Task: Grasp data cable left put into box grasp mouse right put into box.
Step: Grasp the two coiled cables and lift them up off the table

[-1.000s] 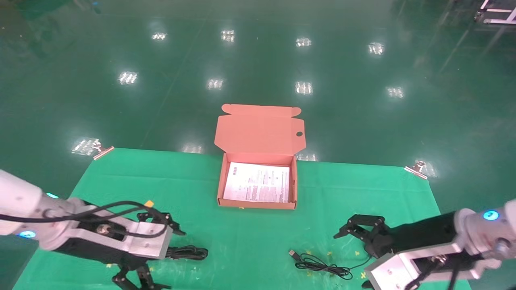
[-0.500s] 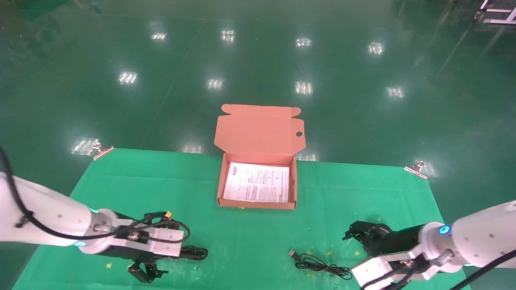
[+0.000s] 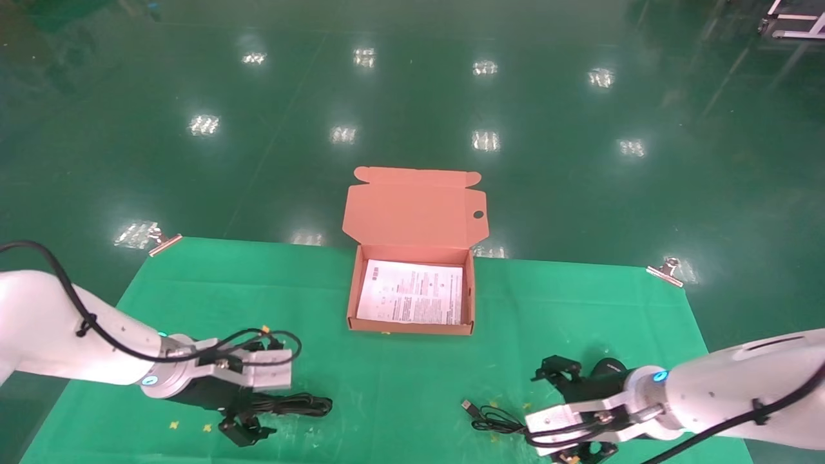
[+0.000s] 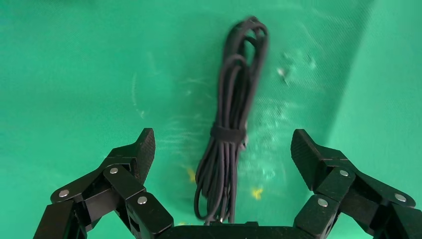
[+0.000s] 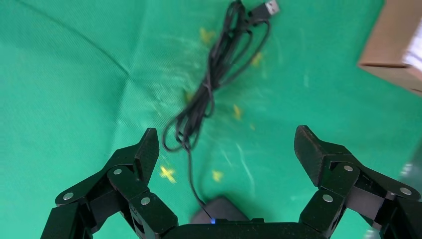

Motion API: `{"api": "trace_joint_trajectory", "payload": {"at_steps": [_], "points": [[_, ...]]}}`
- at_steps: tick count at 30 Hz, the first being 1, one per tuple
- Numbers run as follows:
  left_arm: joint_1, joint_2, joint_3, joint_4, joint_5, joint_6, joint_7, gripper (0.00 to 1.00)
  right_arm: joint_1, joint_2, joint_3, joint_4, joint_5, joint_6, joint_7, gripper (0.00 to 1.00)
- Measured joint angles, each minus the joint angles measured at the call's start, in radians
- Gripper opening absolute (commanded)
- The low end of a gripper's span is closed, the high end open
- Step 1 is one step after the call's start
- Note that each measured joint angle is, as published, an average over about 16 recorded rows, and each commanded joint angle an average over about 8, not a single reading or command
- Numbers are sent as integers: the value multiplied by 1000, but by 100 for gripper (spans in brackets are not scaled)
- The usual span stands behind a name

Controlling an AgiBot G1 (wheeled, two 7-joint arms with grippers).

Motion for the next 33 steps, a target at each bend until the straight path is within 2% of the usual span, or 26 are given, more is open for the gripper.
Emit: {"api": "trace_joint_trajectory", "payload": {"at_steps": [10,19,20,27,28,33], "points": [[-31,71,-41,290,-77,-38,113,100,0,-67,-12,-125,-22,34,5,100],[-59,128,-43,456,-84,-82,233,100,8,-122,-19,-255,-24,74,-31,100],[-62,133,-43,468,-82,-87,244,88,9,-127,-19,-267,-24,79,-34,96],[-77,160,-38,533,-74,-118,304,1,12,-151,-13,-336,-18,108,-41,9],[-78,162,-38,538,-74,-121,309,0,12,-152,-12,-341,-16,111,-41,0],[-82,167,-37,552,-74,-127,321,0,13,-156,-7,-356,-11,119,-36,0]]}}
